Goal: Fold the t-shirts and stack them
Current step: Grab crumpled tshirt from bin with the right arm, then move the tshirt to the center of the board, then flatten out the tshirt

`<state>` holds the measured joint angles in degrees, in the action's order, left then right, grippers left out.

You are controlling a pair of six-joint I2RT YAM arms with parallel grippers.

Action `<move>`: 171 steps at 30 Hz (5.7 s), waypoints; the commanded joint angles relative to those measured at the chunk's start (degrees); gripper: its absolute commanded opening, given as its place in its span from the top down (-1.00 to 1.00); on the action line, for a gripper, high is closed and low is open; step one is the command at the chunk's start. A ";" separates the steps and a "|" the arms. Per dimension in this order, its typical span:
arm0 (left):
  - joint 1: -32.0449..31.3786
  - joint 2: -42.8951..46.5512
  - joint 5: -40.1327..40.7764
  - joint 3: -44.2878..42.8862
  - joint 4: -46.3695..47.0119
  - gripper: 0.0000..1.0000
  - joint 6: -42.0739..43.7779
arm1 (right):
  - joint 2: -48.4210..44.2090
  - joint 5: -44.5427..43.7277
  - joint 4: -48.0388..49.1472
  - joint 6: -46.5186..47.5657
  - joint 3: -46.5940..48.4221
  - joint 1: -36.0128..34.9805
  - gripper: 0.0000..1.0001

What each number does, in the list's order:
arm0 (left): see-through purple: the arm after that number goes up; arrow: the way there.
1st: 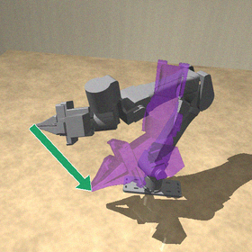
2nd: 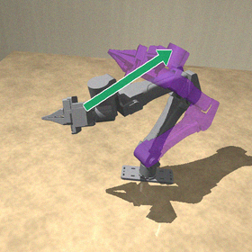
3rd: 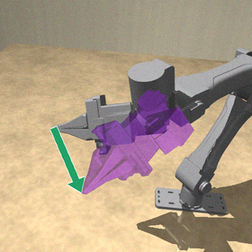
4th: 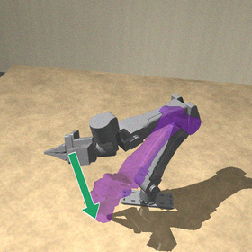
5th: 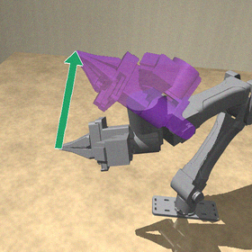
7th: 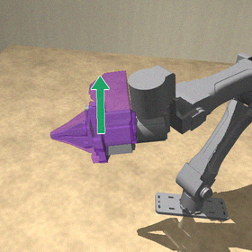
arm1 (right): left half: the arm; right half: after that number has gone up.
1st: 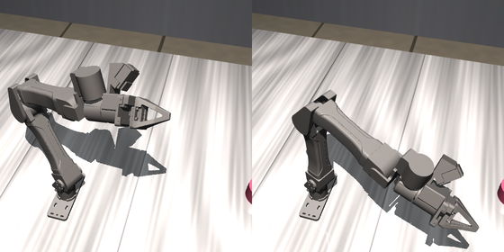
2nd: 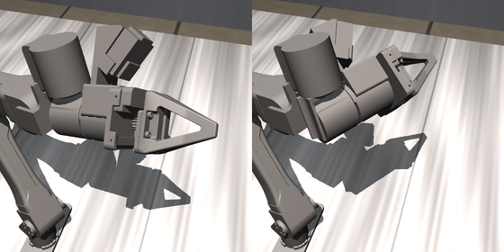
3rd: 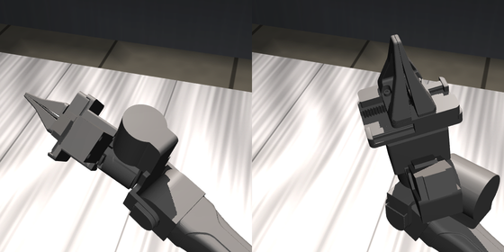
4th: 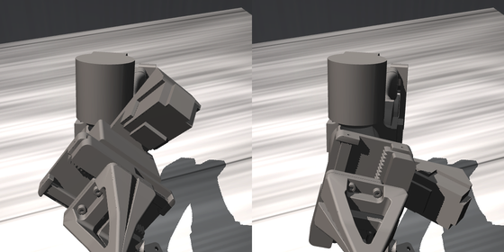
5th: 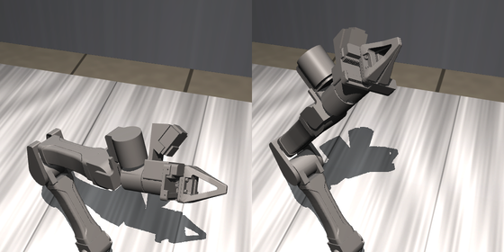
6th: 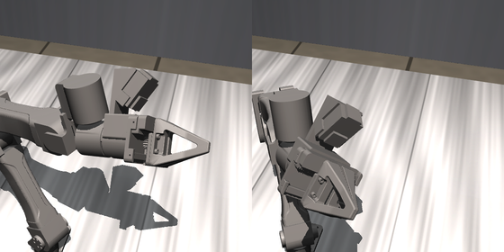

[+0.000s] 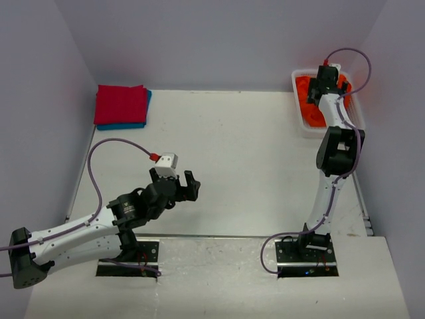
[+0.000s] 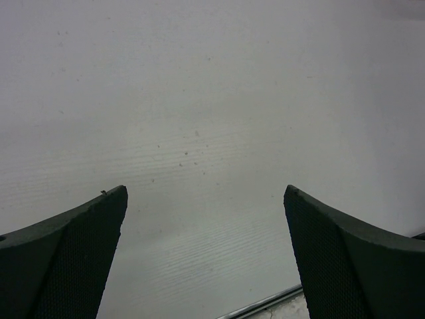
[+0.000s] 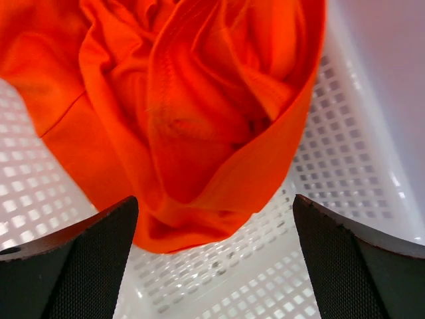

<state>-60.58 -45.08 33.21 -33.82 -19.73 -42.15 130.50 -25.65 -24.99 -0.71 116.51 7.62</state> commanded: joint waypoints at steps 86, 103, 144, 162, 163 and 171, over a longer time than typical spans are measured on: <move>32.89 -15.04 4.14 -29.20 -17.71 -1.00 9.46 | -33.50 24.76 -15.60 1.15 21.81 -43.37 1.00; 32.80 -18.19 -4.70 -27.89 -16.41 -1.00 11.82 | -50.94 10.36 -12.81 -12.56 -13.46 -36.02 -0.68; 32.28 -17.06 -13.79 -25.33 -10.07 -1.00 14.73 | -36.37 23.98 6.18 -26.36 -56.48 -26.95 0.12; 32.28 -17.15 -10.36 -20.67 -9.01 -1.00 14.29 | -49.43 23.97 -3.46 -18.20 -40.06 -29.68 1.00; 32.28 -17.23 -10.45 -20.32 -8.93 -1.00 13.68 | -50.68 24.59 -4.96 -17.66 -35.87 -30.03 1.00; 32.28 -16.79 -11.68 -20.23 -8.75 -1.00 12.27 | -60.44 27.06 -17.01 -9.93 -16.68 -37.58 1.00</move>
<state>-28.21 -62.76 21.28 -54.08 -30.46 -29.36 73.56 -0.23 -35.00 -15.57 94.80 -26.83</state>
